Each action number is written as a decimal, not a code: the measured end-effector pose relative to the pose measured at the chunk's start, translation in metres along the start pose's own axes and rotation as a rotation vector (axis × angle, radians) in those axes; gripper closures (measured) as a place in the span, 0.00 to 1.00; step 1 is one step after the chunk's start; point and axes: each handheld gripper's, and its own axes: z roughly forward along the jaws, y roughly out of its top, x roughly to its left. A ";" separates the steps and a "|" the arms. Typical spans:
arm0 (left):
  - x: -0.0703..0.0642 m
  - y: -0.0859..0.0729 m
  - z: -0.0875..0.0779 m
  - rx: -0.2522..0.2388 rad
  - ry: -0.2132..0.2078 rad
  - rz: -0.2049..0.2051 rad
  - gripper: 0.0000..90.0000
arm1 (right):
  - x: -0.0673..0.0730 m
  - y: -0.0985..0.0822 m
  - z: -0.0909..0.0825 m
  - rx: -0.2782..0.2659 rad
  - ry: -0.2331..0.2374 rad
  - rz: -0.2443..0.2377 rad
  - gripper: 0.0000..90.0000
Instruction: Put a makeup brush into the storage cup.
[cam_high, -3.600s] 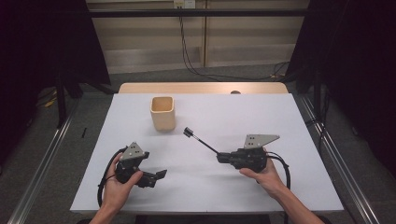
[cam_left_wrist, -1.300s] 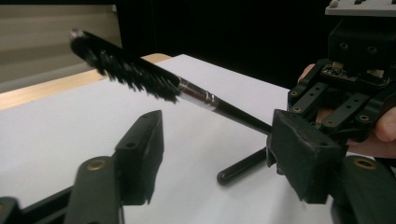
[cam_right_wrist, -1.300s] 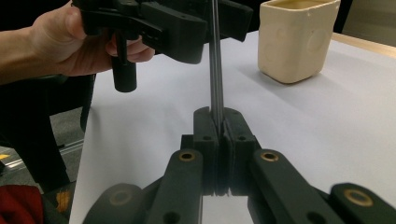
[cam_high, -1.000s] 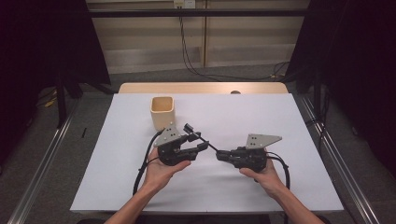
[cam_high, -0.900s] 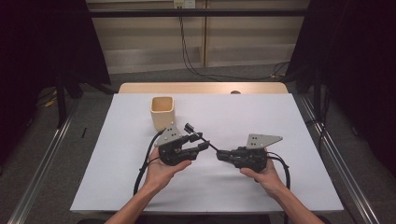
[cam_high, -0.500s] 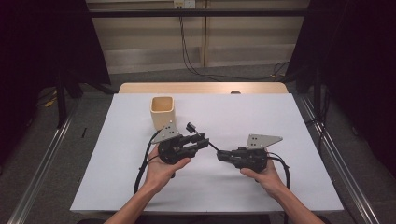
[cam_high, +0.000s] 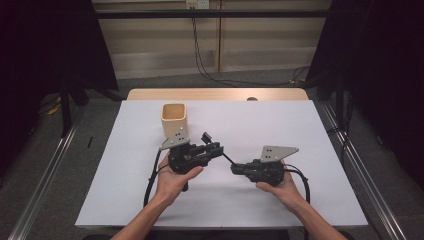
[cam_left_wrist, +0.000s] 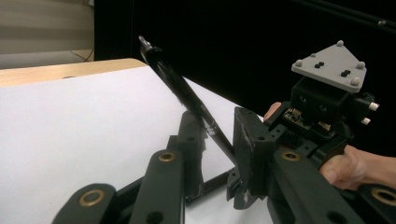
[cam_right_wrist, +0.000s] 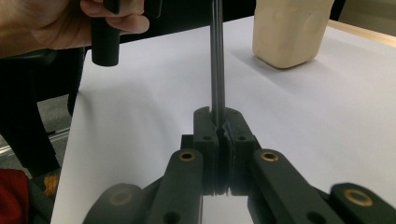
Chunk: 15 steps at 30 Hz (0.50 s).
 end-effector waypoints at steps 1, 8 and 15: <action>0.000 0.000 0.000 -0.002 0.000 -0.005 0.83 | 0.000 0.000 0.000 0.003 -0.002 0.000 0.95; -0.002 0.002 0.001 0.004 -0.022 -0.018 0.88 | 0.001 -0.002 0.004 0.016 0.004 0.006 0.95; -0.006 0.007 0.004 0.010 -0.030 -0.013 0.91 | 0.001 -0.002 0.005 0.020 -0.007 0.029 0.93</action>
